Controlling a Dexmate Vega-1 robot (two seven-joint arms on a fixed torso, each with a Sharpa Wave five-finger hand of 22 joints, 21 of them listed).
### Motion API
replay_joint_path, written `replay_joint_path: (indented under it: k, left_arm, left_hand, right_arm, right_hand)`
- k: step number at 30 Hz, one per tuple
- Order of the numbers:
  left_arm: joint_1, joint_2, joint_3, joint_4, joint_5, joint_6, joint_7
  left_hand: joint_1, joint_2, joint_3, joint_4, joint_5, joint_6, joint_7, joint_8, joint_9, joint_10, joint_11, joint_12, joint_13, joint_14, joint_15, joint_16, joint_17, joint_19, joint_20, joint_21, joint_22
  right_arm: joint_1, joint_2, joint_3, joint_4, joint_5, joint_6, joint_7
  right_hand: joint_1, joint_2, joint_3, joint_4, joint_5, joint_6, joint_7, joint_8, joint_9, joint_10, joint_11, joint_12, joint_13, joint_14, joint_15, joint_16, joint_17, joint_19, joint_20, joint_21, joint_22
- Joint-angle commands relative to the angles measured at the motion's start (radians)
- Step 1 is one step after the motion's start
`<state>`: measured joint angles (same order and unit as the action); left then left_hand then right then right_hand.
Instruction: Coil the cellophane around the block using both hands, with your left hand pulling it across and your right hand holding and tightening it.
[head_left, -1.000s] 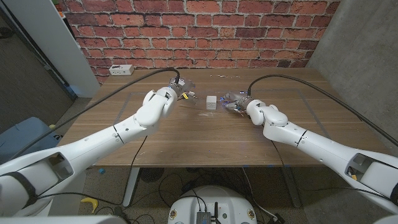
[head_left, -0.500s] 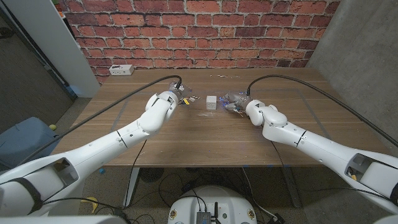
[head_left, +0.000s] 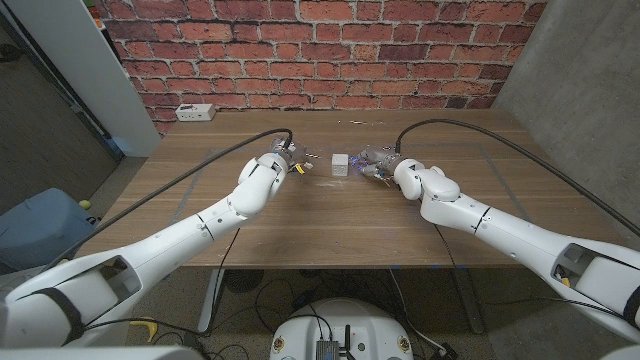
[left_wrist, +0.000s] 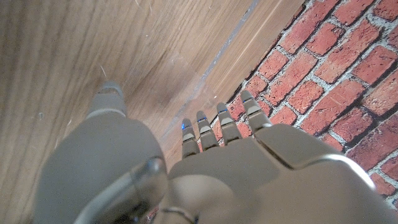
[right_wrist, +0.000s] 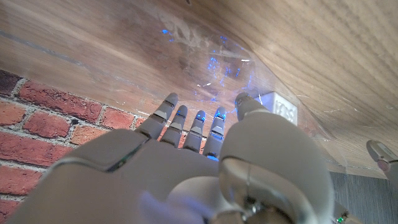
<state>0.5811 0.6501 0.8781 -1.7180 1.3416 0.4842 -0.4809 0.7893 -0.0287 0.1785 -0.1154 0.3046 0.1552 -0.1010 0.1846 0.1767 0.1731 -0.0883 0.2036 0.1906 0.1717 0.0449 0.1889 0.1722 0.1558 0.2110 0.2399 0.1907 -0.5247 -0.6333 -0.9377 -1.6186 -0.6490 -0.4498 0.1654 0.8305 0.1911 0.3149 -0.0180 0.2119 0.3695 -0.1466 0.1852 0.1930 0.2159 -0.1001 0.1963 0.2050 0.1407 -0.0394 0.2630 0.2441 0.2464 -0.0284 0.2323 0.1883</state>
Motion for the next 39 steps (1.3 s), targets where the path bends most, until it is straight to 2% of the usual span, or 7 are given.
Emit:
replay_joint_path:
  k: [1, 6, 12, 17, 19, 23, 39]
  left_arm:
    - [-0.040, -0.049, 0.052, 0.137, -0.026, -0.021, 0.095]
    - [-0.056, -0.066, 0.078, 0.197, -0.036, -0.016, 0.173]
    - [-0.073, -0.088, 0.114, 0.289, -0.048, -0.010, 0.320]
    - [-0.082, -0.116, 0.140, 0.379, -0.067, 0.012, 0.483]
    - [-0.090, -0.124, 0.154, 0.408, -0.068, 0.025, 0.528]
    - [-0.111, -0.127, 0.185, 0.447, -0.055, 0.046, 0.616]
    - [-0.237, -0.047, 0.299, 0.428, 0.127, -0.015, 0.747]
  left_hand:
    - [0.058, 0.064, 0.042, -0.022, -0.011, 0.028, 0.004, 0.009, 0.001, 0.035, -0.011, 0.013, -0.001, 0.025, -0.013, 0.002, 0.001, 0.018, 0.003, 0.001, 0.002]
    - [0.168, 0.117, 0.097, -0.056, -0.067, 0.110, 0.006, 0.021, 0.001, 0.127, -0.035, 0.032, -0.002, 0.088, -0.047, 0.008, -0.002, 0.057, 0.003, 0.006, 0.003]
    - [0.257, 0.161, 0.150, -0.052, -0.116, 0.282, 0.010, 0.043, 0.002, 0.286, -0.045, 0.060, -0.001, 0.188, -0.096, 0.016, -0.002, 0.123, -0.003, 0.026, 0.007]
    - [0.281, 0.229, 0.238, -0.023, -0.107, 0.525, -0.012, 0.071, 0.003, 0.481, -0.068, 0.087, 0.000, 0.305, -0.149, 0.023, 0.003, 0.178, -0.043, 0.052, 0.013]
    - [0.283, 0.235, 0.275, -0.006, -0.106, 0.574, -0.006, 0.073, 0.003, 0.515, -0.071, 0.088, 0.001, 0.326, -0.158, 0.023, 0.005, 0.188, -0.048, 0.059, 0.015]
    - [0.271, 0.231, 0.331, 0.031, -0.114, 0.648, -0.034, 0.075, 0.008, 0.592, -0.105, 0.095, 0.004, 0.359, -0.181, 0.021, 0.004, 0.200, -0.059, 0.069, 0.017]
    - [0.239, 0.222, 0.377, 0.073, -0.129, 0.692, -0.086, 0.064, 0.015, 0.644, -0.123, 0.085, 0.009, 0.415, -0.230, 0.019, 0.002, 0.205, -0.115, 0.079, 0.018]
  right_arm:
    - [0.005, 0.000, -0.001, 0.003, 0.004, -0.004, 0.003]
    - [0.004, -0.004, 0.000, -0.002, 0.003, -0.006, 0.004]
    - [0.002, -0.008, 0.002, -0.009, 0.002, -0.010, 0.004]
    - [0.004, -0.011, -0.001, -0.015, -0.001, -0.022, 0.023]
    - [0.003, -0.012, -0.002, -0.018, -0.001, -0.030, 0.030]
    - [-0.002, -0.016, 0.000, -0.026, 0.002, -0.040, 0.037]
    - [-0.021, -0.029, 0.005, -0.038, 0.011, -0.055, 0.028]
  right_hand:
    - [-0.006, -0.002, 0.008, -0.001, -0.003, 0.003, 0.011, 0.007, 0.002, -0.001, 0.007, 0.006, 0.002, -0.003, -0.114, 0.005, 0.003, 0.001, 0.001, -0.002, 0.004]
    - [-0.007, -0.002, 0.010, -0.002, -0.003, 0.003, 0.009, 0.008, 0.002, 0.000, 0.005, 0.007, 0.002, -0.005, -0.117, 0.005, 0.003, -0.002, -0.004, -0.003, 0.004]
    - [-0.009, -0.003, 0.011, -0.004, -0.003, 0.009, 0.012, 0.010, 0.002, 0.003, 0.010, 0.008, 0.002, -0.002, -0.113, 0.007, 0.003, 0.002, 0.003, -0.001, 0.004]
    - [-0.010, -0.003, 0.012, -0.005, -0.003, 0.012, 0.014, 0.011, 0.002, 0.005, 0.010, 0.009, 0.002, -0.001, -0.113, 0.008, 0.003, 0.001, 0.002, -0.001, 0.004]
    - [-0.010, -0.003, 0.013, -0.006, -0.003, 0.018, 0.020, 0.013, 0.002, 0.008, 0.012, 0.011, 0.002, 0.002, -0.111, 0.010, 0.003, 0.002, 0.004, 0.000, 0.004]
    - [-0.012, 0.004, 0.017, -0.003, -0.003, 0.029, 0.018, 0.017, 0.002, 0.017, 0.009, 0.014, 0.002, 0.004, -0.119, 0.012, 0.005, -0.002, -0.006, -0.001, 0.004]
    - [-0.016, 0.004, 0.020, 0.000, -0.003, 0.038, 0.019, 0.019, 0.002, 0.025, 0.009, 0.017, 0.002, 0.010, -0.117, 0.017, 0.007, 0.003, -0.002, 0.002, 0.004]
